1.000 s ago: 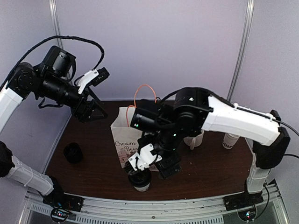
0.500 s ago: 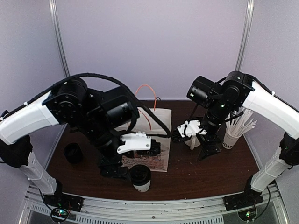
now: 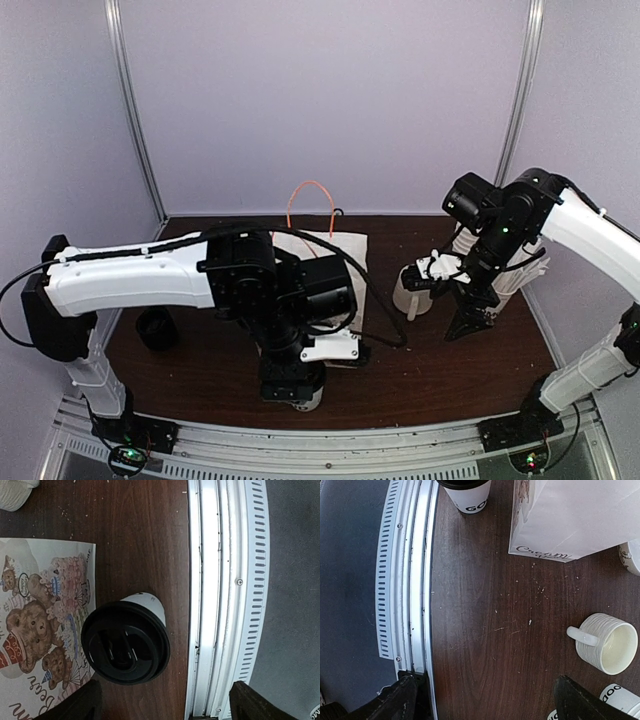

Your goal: Pack the takeout coffee

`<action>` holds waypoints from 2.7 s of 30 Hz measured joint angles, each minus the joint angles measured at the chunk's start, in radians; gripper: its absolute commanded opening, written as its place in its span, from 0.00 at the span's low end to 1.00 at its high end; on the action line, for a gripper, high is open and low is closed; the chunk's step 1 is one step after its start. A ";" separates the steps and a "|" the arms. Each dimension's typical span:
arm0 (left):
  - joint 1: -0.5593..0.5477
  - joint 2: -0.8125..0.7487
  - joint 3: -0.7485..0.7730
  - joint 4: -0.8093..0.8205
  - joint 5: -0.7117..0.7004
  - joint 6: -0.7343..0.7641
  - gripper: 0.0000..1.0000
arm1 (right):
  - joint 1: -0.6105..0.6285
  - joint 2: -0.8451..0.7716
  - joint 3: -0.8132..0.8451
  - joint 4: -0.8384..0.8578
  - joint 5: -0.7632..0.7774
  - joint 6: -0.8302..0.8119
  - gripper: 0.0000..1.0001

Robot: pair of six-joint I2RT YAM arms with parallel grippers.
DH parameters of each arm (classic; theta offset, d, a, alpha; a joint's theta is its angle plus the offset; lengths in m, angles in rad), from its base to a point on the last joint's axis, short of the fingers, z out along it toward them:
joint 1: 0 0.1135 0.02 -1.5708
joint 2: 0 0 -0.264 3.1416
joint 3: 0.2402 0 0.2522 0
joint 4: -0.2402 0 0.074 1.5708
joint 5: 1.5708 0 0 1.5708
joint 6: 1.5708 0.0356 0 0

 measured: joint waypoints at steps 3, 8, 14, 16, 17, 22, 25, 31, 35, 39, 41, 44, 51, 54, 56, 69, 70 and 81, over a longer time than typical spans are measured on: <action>0.013 0.000 -0.020 0.016 -0.002 0.004 0.93 | -0.021 -0.001 -0.014 0.015 -0.014 0.001 0.99; 0.052 0.000 -0.074 0.058 -0.002 0.013 0.94 | -0.027 0.000 -0.024 0.032 -0.026 0.001 1.00; 0.101 -0.003 -0.154 0.108 0.037 0.029 0.94 | -0.027 0.007 -0.026 0.035 -0.039 0.001 0.99; 0.113 -0.007 -0.167 0.122 0.051 0.038 0.94 | -0.027 0.012 -0.026 0.035 -0.041 0.001 0.99; 0.117 -0.009 -0.170 0.128 0.058 0.042 0.95 | -0.027 0.015 -0.027 0.035 -0.041 0.001 1.00; 0.122 -0.018 -0.177 0.156 0.087 0.063 0.95 | -0.029 0.024 -0.028 0.035 -0.042 0.001 0.99; 0.122 -0.018 -0.179 0.167 0.088 0.074 0.97 | -0.033 0.026 -0.028 0.035 -0.042 0.001 0.99; 0.130 -0.018 -0.197 0.184 0.083 0.091 0.98 | -0.033 0.031 -0.028 0.035 -0.043 0.001 1.00; 0.145 -0.018 -0.208 0.196 0.084 0.101 0.96 | -0.033 0.033 -0.032 0.035 -0.044 0.001 0.99; 0.149 -0.017 -0.208 0.206 0.085 0.109 0.94 | -0.033 0.039 -0.041 0.035 -0.043 0.001 0.99; 0.149 -0.016 -0.208 0.208 0.086 0.114 0.92 | -0.033 0.044 -0.041 0.035 -0.044 0.001 0.99; 0.149 -0.011 -0.212 0.211 0.090 0.121 0.91 | -0.033 0.050 -0.041 0.035 -0.049 0.001 0.99; 0.149 0.000 -0.234 0.226 0.088 0.132 0.88 | -0.037 0.069 -0.041 0.031 -0.062 0.001 0.99; 0.150 0.000 -0.236 0.231 0.087 0.133 0.84 | -0.038 0.080 -0.041 0.030 -0.062 0.001 0.99; 0.150 0.000 -0.236 0.233 0.086 0.133 0.81 | -0.038 0.085 -0.040 0.029 -0.063 0.001 0.99; 0.144 -0.012 -0.201 0.194 0.150 0.136 0.68 | -0.062 0.148 0.248 -0.071 -0.142 -0.015 0.99; 0.141 -0.018 -0.187 0.185 0.155 0.135 0.68 | -0.074 0.159 0.304 -0.090 -0.166 -0.024 0.99; 0.012 -0.161 0.037 0.042 0.152 0.047 0.68 | -0.154 0.377 0.835 -0.036 -0.344 0.133 0.98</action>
